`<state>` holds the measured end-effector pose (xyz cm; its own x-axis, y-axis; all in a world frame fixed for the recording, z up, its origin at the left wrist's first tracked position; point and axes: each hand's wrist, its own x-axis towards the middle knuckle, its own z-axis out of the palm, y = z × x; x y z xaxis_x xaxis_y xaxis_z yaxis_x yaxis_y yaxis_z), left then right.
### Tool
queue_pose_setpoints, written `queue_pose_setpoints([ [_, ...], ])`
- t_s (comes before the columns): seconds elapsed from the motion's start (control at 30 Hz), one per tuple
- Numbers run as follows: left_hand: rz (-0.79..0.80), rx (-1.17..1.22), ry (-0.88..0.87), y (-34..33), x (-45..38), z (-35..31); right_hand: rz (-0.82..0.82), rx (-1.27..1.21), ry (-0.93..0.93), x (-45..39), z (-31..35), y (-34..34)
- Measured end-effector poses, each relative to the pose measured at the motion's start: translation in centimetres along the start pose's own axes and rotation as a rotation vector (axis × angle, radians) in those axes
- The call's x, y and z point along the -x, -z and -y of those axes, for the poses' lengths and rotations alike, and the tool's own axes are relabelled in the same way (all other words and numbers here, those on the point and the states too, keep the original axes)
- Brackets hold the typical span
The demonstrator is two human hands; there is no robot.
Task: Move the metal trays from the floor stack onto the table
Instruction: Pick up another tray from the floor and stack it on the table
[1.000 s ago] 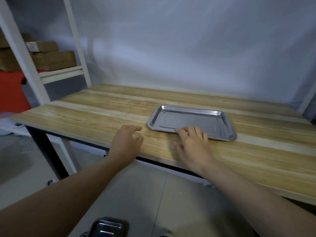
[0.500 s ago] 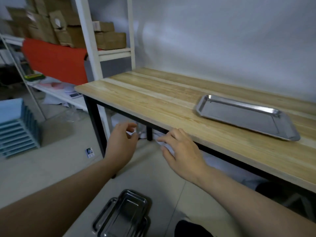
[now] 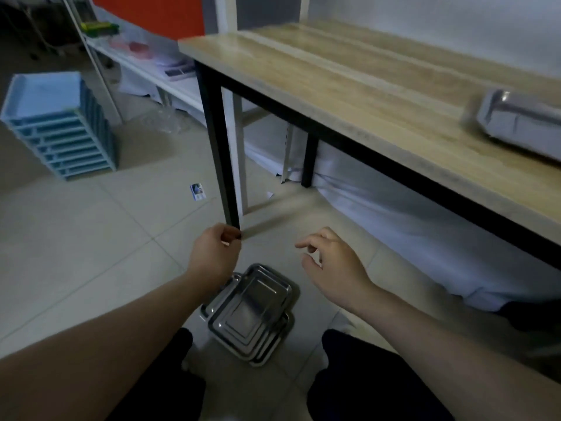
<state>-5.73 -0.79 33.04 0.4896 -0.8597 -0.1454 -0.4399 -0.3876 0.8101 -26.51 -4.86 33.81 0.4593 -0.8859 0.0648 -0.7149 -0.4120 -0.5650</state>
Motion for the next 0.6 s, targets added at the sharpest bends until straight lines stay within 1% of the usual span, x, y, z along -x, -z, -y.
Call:
queue_pose_setpoints([
  [0.17,0.051,0.024,0.204,-2.3,-1.3,6.5,0.072,-0.134,-0.208,-1.0,-3.2,-5.3],
  [0.3,0.072,0.054,0.37,-4.0,-2.3,11.4,0.127,-0.192,-0.393,-1.6,-6.1,-9.8],
  [0.47,0.107,0.064,0.492,-6.1,-3.5,16.7,0.202,-0.237,-0.609,-1.7,-9.8,-15.7],
  [0.6,0.125,0.057,0.58,-7.7,-4.2,20.5,0.258,-0.242,-0.725,-1.1,-12.3,-20.2],
])
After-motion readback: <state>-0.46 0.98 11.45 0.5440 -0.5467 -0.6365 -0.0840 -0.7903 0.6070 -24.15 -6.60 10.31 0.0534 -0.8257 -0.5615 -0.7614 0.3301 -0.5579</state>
